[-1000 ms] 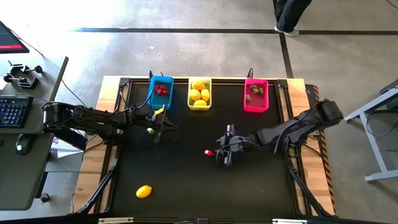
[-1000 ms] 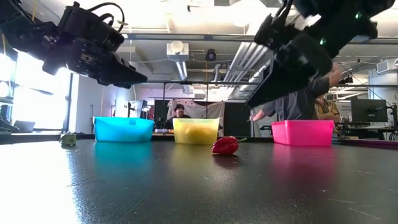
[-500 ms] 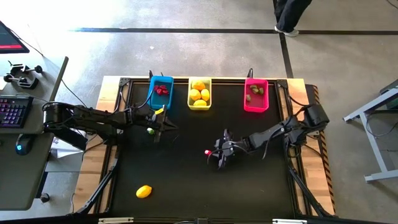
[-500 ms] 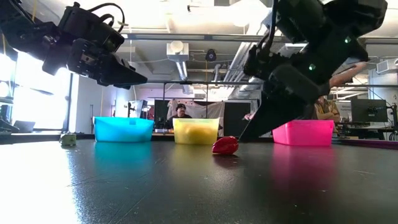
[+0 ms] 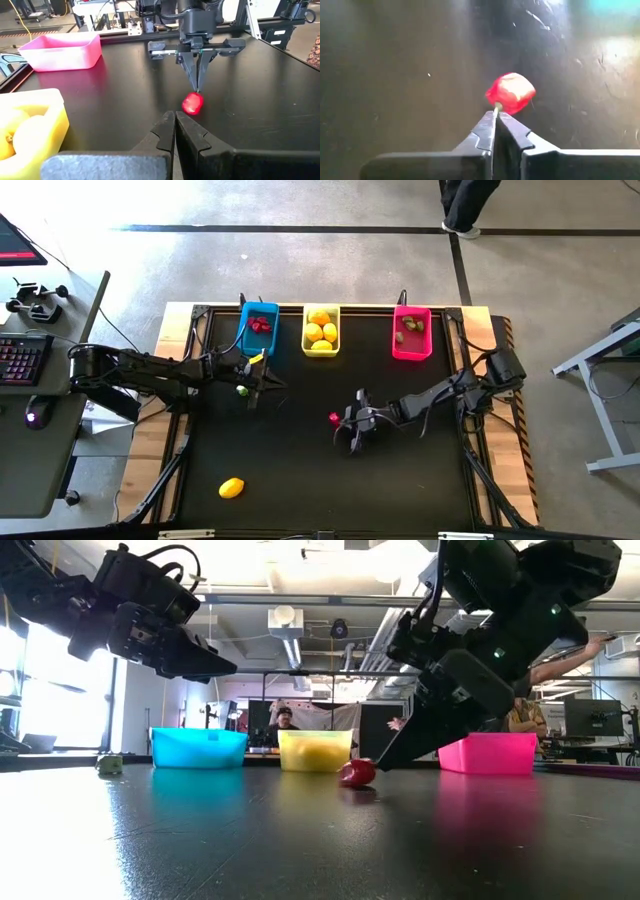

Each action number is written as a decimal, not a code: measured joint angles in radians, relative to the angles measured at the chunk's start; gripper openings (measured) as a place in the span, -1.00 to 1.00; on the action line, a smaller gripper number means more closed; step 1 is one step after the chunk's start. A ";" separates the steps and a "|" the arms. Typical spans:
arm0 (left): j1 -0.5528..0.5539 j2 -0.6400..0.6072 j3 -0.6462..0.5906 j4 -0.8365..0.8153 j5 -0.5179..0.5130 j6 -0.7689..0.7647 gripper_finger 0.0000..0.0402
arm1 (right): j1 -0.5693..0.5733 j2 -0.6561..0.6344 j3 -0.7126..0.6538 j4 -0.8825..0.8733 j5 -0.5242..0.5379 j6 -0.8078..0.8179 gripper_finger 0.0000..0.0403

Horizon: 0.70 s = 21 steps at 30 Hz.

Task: Sort produce into baskets
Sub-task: Put the red bell pepper into the blue bin

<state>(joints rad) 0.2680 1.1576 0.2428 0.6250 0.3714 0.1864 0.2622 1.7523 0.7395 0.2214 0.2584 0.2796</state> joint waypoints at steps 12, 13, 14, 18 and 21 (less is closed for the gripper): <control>-0.002 0.000 0.000 0.000 -0.011 -0.081 -1.00 | -0.007 -0.010 0.001 0.158 0.026 -0.057 -0.99; -0.004 0.000 0.000 0.000 -0.011 -0.081 -1.00 | -0.007 -0.010 0.001 0.172 0.034 -0.060 -0.99; -0.010 0.000 0.000 0.000 -0.013 -0.081 -0.99 | -0.007 -0.010 0.001 0.187 0.052 -0.063 -1.00; -0.063 0.000 0.001 0.000 -0.040 -0.035 -0.93 | -0.007 -0.010 0.001 0.279 0.136 -0.101 -1.00; -0.123 0.000 0.013 -0.003 -0.133 0.006 -0.81 | -0.008 -0.010 0.001 0.366 0.161 -0.155 -1.00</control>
<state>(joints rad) 0.1450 1.1576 0.2561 0.6224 0.2387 0.1922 0.2546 1.7420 0.7403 0.5874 0.4190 0.1242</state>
